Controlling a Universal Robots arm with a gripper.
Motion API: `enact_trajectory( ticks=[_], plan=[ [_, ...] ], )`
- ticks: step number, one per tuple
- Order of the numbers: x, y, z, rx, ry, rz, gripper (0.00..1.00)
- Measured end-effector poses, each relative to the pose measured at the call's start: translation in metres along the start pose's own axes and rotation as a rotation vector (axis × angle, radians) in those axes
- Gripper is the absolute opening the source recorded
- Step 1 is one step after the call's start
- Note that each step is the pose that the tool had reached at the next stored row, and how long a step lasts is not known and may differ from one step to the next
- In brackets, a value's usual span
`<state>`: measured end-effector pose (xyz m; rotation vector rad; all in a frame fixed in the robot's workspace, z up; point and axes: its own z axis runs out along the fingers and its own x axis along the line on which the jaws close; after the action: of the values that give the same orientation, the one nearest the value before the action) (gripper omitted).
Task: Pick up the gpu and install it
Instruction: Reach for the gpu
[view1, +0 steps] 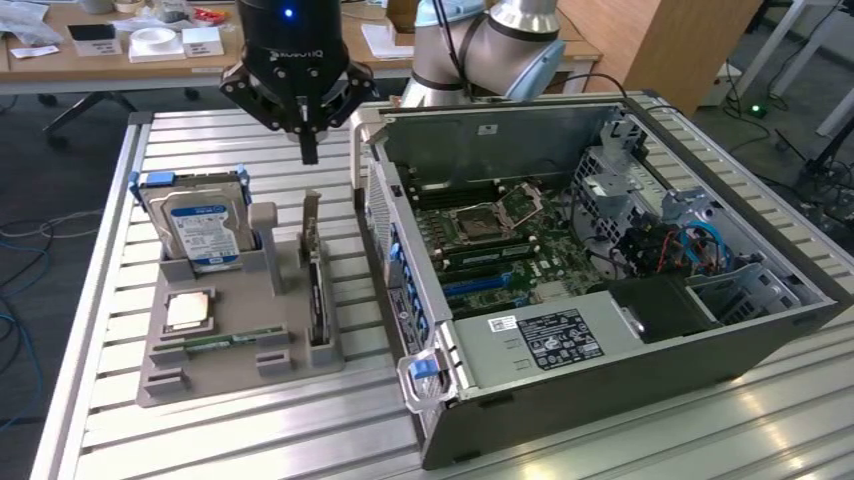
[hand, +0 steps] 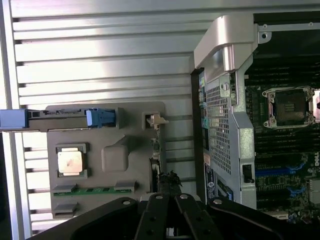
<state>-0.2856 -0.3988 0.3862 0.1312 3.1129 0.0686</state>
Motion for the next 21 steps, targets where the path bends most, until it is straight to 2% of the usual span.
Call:
enact_trajectory(
  ticks=[13, 21],
  plan=[
    [-0.001, -0.0223, -0.0009, 0.0000, -0.0001, 0.000, 0.10],
    [-0.001, -0.0315, -0.0013, -0.0001, -0.0001, 0.000, 0.10]
  ],
)
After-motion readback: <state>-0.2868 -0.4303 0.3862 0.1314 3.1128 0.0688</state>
